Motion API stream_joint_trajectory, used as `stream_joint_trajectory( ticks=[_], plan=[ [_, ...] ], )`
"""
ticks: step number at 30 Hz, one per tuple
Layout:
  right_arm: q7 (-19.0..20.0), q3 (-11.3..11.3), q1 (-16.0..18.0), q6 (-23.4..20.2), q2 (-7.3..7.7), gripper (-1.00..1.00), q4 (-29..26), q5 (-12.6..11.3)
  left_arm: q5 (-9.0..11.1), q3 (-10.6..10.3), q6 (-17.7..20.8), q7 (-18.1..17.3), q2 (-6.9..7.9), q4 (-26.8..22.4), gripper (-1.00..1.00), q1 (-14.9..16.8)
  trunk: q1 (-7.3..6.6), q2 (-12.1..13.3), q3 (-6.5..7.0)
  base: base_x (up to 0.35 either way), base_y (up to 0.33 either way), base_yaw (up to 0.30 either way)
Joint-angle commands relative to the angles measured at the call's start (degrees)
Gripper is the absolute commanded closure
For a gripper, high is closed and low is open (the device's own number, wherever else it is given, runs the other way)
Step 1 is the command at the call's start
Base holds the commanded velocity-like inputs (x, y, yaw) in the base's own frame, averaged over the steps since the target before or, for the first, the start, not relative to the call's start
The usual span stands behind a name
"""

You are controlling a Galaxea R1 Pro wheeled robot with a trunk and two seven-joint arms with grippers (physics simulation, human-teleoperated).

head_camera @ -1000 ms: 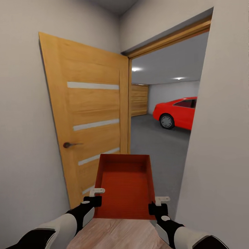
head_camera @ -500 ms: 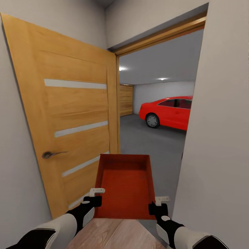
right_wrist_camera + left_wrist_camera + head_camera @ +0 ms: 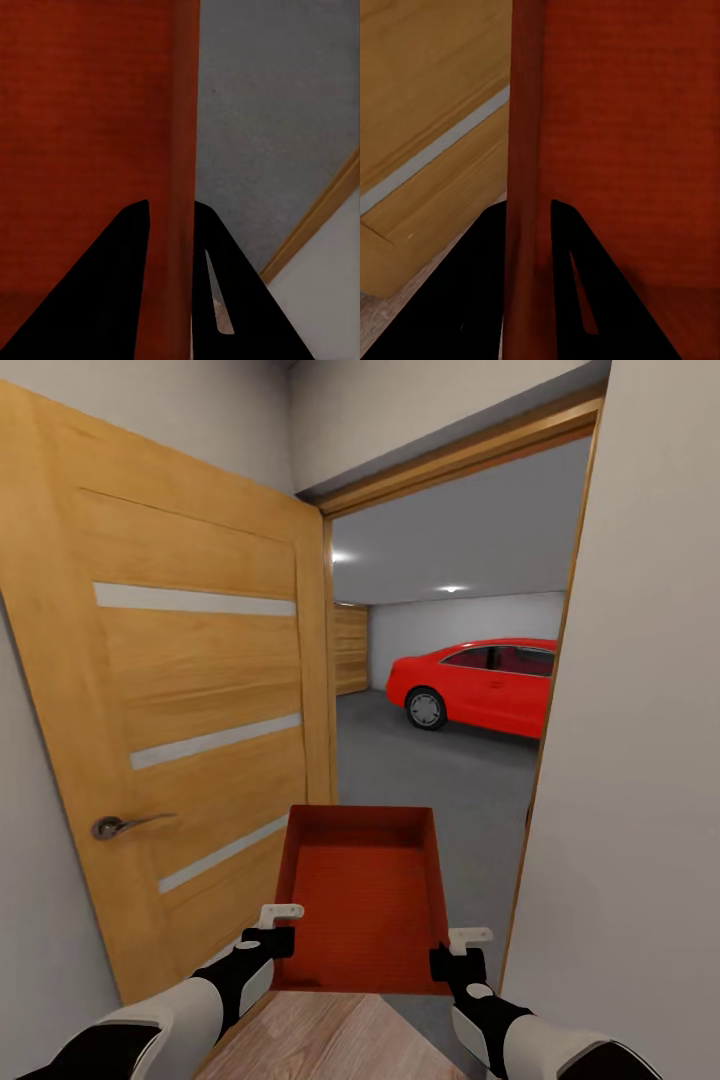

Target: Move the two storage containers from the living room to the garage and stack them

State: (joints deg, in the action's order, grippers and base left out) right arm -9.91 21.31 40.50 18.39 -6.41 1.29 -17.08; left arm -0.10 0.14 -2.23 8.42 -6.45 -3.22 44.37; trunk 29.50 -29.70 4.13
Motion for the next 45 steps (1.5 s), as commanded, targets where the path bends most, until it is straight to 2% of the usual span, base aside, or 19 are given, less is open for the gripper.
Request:
stream_joint_trajectory(
  ticks=[1, 17, 29, 37, 45],
  plan=[
    [0.07, -2.59, 0.05, 1.02, -0.03, 1.0, -0.14, 1.09, -0.08, 3.2, -0.21, 0.89, 4.0, 0.14, 1.0, 0.02, 0.02, -0.04, -0.02, 0.005, 0.004, -0.002],
    [-0.3, -2.59, 0.03, 1.08, -0.18, 1.0, -0.14, 1.09, -0.08, 3.2, -0.23, 0.89, 3.99, 0.14, 1.0, 0.02, 0.02, -0.04, -0.02, 0.001, 0.0, -0.004],
    [-0.37, -2.59, 0.03, 1.08, -0.18, 1.0, -0.14, 1.1, -0.08, 3.2, -0.23, 0.9, 3.99, 0.06, 1.0, 0.02, 0.02, -0.04, -0.02, 0.017, 0.012, -0.199],
    [-0.35, -2.59, 0.02, 1.11, -0.18, 1.0, -0.14, 1.09, -0.08, 3.2, -0.23, 0.89, 3.99, 0.05, 1.0, 0.02, 0.02, -0.04, -0.02, 0.161, 0.169, -0.226],
    [-0.25, -2.59, 0.03, 1.12, -0.12, 1.0, -0.14, 1.13, -0.08, 3.2, -0.15, 0.81, 3.88, 0.11, 1.0, 0.02, 0.02, -0.04, -0.02, 0.204, 0.241, -0.055]
  ],
)
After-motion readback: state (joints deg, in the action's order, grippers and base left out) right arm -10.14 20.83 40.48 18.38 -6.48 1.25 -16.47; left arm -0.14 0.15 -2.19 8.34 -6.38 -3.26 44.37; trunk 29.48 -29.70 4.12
